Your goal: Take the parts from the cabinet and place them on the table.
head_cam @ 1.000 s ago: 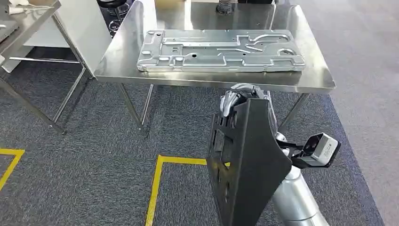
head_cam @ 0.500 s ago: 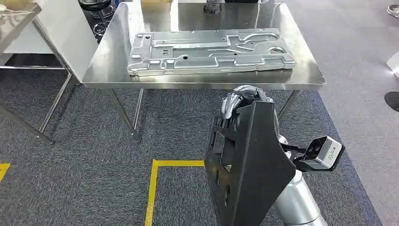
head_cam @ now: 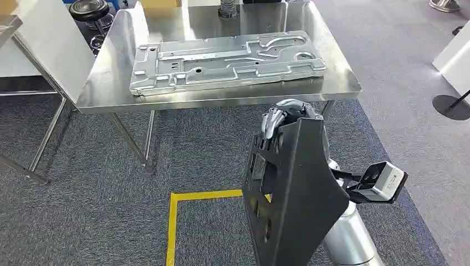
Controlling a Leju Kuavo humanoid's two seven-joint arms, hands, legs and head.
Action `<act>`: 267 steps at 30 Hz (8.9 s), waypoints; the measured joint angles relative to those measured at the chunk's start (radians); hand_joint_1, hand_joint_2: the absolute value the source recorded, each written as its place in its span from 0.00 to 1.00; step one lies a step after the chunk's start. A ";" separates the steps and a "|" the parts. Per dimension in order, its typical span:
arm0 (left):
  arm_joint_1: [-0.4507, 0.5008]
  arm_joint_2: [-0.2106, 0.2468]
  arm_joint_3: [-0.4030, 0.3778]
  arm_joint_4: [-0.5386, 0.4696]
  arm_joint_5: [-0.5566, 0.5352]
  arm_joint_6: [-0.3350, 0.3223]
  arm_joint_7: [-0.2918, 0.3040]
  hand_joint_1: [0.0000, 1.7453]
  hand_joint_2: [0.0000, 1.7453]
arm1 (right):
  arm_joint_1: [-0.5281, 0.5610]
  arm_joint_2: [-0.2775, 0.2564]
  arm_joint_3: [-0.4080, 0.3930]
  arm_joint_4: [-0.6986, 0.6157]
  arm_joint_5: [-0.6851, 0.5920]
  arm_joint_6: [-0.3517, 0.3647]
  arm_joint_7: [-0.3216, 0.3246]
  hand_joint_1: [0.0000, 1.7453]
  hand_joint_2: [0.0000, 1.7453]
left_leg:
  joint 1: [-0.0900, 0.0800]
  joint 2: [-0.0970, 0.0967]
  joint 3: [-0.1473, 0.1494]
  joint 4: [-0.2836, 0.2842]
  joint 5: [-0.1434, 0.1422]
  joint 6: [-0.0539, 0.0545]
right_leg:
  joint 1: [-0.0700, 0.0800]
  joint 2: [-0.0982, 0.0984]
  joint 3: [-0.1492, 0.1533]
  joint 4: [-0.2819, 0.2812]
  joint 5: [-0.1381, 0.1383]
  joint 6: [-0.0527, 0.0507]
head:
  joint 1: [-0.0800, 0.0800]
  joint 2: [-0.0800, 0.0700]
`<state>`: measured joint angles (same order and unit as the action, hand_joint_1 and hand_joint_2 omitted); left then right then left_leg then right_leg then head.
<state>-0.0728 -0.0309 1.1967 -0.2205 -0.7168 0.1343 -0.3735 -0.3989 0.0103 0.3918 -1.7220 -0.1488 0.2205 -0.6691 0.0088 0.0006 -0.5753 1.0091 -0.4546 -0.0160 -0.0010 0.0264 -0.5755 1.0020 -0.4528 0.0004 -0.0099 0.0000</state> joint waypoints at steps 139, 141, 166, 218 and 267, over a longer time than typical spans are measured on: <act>0.010 0.010 0.005 0.000 -0.046 -0.018 -0.008 0.00 1.00 | -0.474 -0.117 -0.111 0.014 -0.046 0.006 0.294 1.00 1.00 | -0.003 -0.014 0.052 -0.014 -0.035 0.023 | -0.005 -0.027 -0.062 0.040 0.067 0.018 | 0.001 0.000; 0.003 0.011 0.008 0.000 -0.045 -0.018 -0.009 0.00 1.00 | -0.519 -0.113 -0.113 0.031 -0.050 0.009 0.312 1.00 1.00 | -0.005 -0.013 0.052 -0.011 -0.041 0.012 | -0.001 -0.026 -0.055 0.011 0.046 0.007 | -0.004 0.000; 0.003 0.012 0.026 0.000 -0.046 -0.008 -0.010 0.00 1.00 | -0.535 -0.105 -0.117 0.170 -0.065 0.012 0.275 1.00 1.00 | 0.000 -0.009 0.003 -0.011 0.009 0.037 | -0.010 -0.022 -0.167 0.294 -0.089 0.031 | 0.001 0.000; -0.006 0.022 0.027 0.000 -0.110 -0.016 -0.035 0.00 1.00 | -0.792 -0.249 -0.207 0.913 0.578 -0.311 0.229 1.00 1.00 | -0.004 -0.005 -0.044 0.010 0.029 0.010 | -0.004 -0.018 -0.022 0.010 0.008 0.008 | -0.005 0.000; -0.047 0.006 -0.004 0.000 -0.175 -0.031 -0.110 0.00 0.00 | -0.775 0.212 -0.114 1.339 0.659 -0.342 0.289 0.00 0.00 | -0.007 0.001 -0.029 0.004 0.027 0.001 | 0.005 -0.037 -0.008 -0.022 0.036 -0.024 | 0.000 0.000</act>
<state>-0.1195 -0.0252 1.1929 -0.2201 -0.8915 0.1034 -0.4837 -1.1736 0.2220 0.2773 -0.3826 0.5100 -0.1217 -0.3803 0.0019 0.0019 -0.6044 1.0128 -0.4277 -0.0148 0.0044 -0.0102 -0.5838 0.9799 -0.4171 -0.0231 -0.0103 0.0000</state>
